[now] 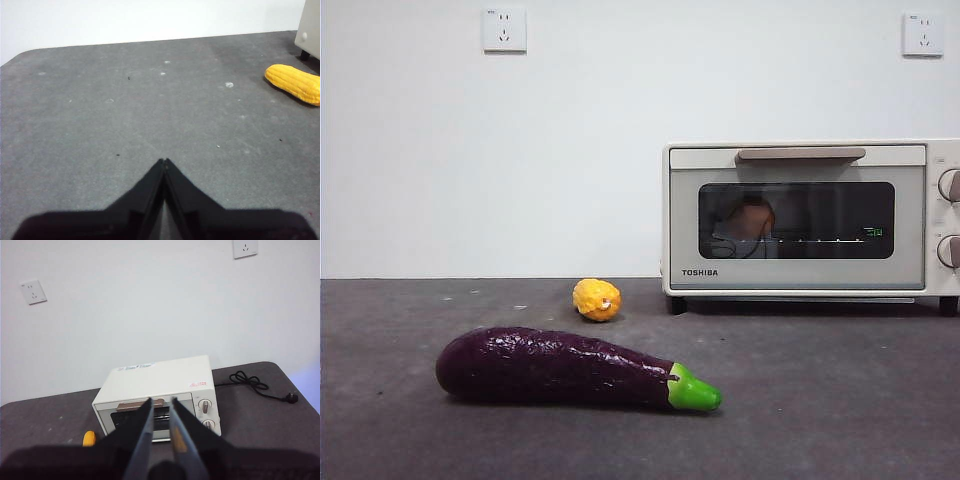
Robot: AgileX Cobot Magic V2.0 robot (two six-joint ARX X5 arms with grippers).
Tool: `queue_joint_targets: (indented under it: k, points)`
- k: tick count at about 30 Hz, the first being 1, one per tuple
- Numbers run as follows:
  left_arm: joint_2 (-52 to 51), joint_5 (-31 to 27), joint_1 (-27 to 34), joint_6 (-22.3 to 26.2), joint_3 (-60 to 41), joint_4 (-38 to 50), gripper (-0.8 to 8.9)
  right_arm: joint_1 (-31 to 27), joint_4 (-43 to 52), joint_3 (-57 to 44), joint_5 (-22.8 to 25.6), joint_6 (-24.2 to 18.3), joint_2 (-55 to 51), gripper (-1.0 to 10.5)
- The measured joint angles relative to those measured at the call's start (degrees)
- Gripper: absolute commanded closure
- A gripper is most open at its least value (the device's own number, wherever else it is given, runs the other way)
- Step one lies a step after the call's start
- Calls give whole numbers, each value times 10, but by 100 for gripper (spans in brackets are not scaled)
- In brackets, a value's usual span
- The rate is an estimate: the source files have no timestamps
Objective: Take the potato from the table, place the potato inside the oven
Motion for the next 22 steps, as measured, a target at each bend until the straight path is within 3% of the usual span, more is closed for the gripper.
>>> queue_joint_targets:
  k: [4,9,13,17,22]
  points:
    - [3,0,0,0,0,0,817,0,0,0,12,-14,0,883]
    - [3,1,0,0,0,0,817,-1,0,-40,61,-89,-5,883]
    - [4,1,0,0,0,0,817,-25,12,-138,75,-137,-15,883]
    - [4,1,0,0,0,0,817,-66,176,-297,44,-181,-55,883]
    - [5,1,0,0,0,0,817,-115,438,-519,-64,-198,-113,883]
